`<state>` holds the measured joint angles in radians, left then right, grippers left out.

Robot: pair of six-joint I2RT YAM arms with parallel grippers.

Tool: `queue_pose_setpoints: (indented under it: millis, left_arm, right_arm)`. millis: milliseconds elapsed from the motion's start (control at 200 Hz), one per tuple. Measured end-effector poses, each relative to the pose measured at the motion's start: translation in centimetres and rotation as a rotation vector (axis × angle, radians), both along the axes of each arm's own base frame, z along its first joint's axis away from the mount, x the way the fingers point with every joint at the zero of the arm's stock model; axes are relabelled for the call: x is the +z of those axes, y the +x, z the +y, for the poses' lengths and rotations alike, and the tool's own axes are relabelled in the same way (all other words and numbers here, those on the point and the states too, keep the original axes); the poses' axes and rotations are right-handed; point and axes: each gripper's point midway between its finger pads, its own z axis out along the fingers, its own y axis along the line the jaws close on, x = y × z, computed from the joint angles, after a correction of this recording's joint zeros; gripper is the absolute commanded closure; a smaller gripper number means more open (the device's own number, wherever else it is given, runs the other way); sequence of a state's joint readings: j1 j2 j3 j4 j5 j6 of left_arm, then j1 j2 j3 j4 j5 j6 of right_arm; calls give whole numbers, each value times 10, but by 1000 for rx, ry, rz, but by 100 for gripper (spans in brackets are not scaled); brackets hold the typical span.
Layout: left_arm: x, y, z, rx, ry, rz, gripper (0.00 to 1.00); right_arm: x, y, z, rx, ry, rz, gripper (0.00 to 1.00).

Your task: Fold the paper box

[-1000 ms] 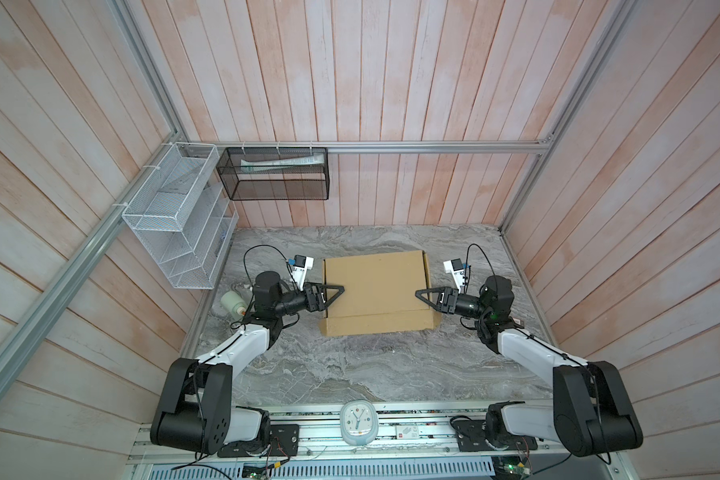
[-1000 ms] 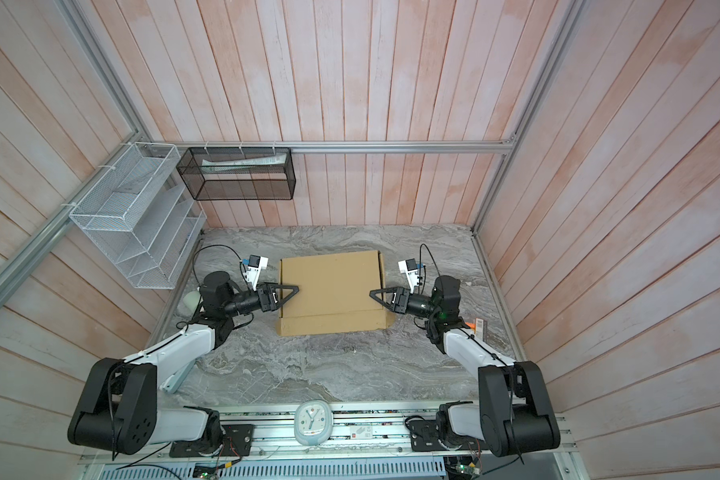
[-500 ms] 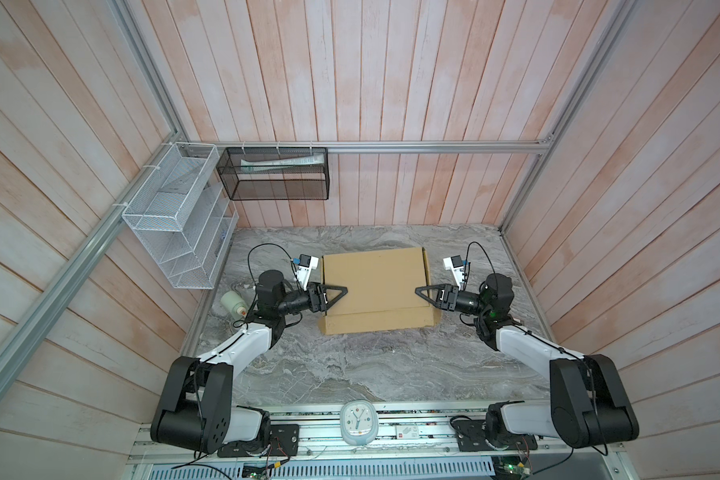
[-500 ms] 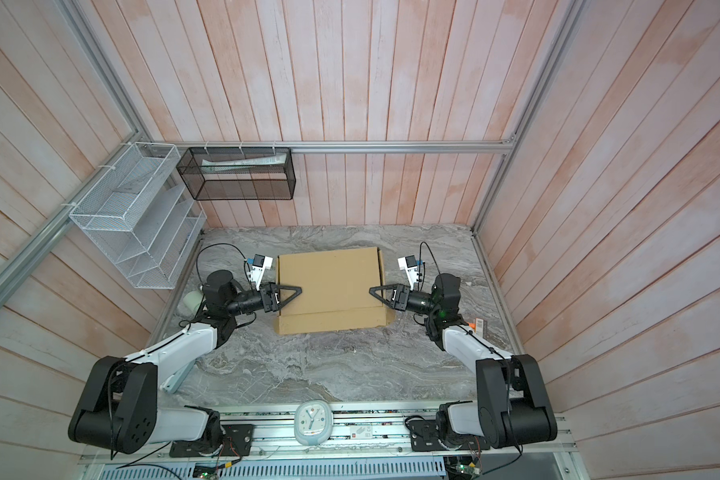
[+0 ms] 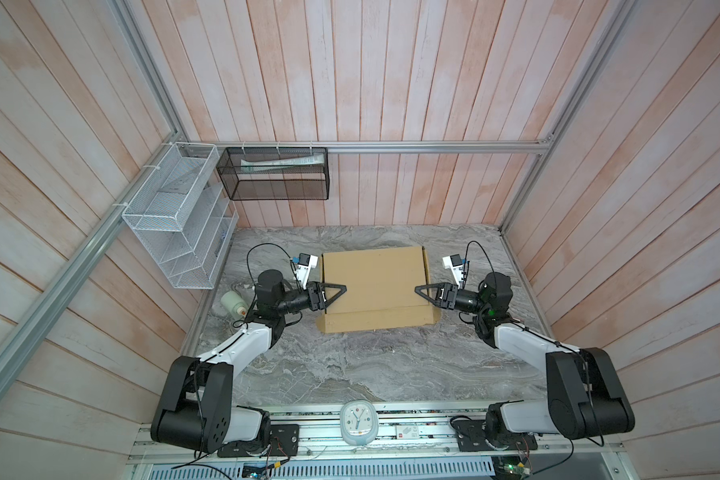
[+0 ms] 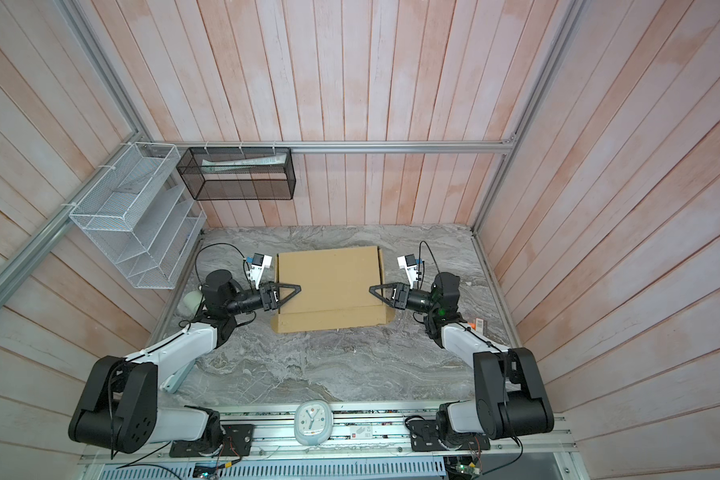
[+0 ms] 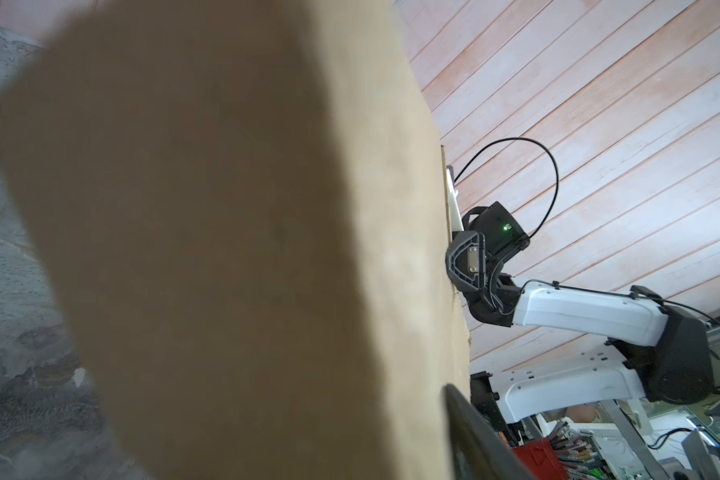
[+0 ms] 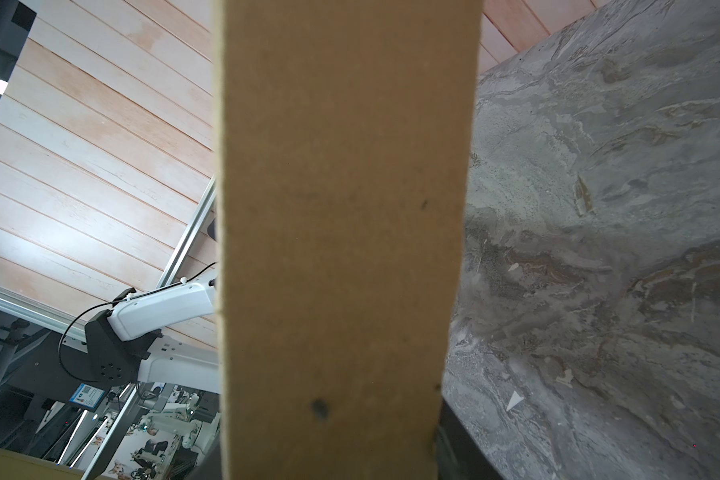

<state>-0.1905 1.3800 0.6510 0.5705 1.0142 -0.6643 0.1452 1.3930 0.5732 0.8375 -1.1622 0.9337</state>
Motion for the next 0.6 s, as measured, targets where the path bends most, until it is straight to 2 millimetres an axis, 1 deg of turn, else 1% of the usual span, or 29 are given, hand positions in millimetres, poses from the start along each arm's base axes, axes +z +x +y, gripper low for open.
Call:
queue_pose_setpoints:
  millis: [75,235,485,600]
  left_arm:
    - [1,0,0,-1,-6,7,41]
    - [3,0,0,-2,-15,15,41]
    - [6,1,0,2,-18,8,31]
    - [8,2,-1,1,-19,2,30]
  right_arm:
    - [0,0,0,0,-1,-2,58]
    - [-1,1,-1,-1,-3,-5,58]
    - [1,4,0,4,-2,-11,57]
    - [3,5,2,10,-1,-16,57]
